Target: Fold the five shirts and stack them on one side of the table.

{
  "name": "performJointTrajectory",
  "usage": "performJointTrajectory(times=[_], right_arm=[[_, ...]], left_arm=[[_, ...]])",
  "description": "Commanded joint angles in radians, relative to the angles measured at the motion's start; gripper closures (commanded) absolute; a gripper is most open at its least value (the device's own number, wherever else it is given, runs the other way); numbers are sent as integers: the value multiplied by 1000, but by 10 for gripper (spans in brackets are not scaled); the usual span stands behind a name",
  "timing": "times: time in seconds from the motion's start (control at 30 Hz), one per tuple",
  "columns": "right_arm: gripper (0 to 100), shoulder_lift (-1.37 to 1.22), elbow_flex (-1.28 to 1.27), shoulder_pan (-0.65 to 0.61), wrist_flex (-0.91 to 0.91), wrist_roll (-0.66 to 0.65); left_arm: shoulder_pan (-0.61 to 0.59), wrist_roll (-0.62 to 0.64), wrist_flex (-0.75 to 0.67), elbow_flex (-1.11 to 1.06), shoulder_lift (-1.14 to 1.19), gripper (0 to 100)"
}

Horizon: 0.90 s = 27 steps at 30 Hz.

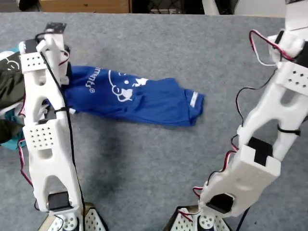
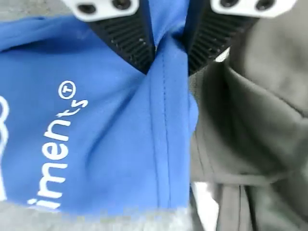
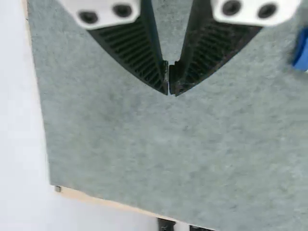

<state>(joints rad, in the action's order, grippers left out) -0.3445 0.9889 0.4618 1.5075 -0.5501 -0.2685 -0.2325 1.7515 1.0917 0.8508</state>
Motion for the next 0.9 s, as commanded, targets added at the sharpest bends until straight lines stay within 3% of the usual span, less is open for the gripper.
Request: performJointTrajectory(times=[0.0, 0.47, 0.67, 0.87], right_arm=[[984, 54, 36, 46, -37, 2], [984, 53, 35, 77, -38, -54], [984, 30, 44, 77, -38, -54], [984, 24, 44, 78, -40, -54]], left_arm=[[88, 41, 9, -16, -117, 972], [611, 192, -3, -84, -186, 971], [763, 331, -160, -124, -167, 971], [831, 463, -310, -125, -133, 971]])
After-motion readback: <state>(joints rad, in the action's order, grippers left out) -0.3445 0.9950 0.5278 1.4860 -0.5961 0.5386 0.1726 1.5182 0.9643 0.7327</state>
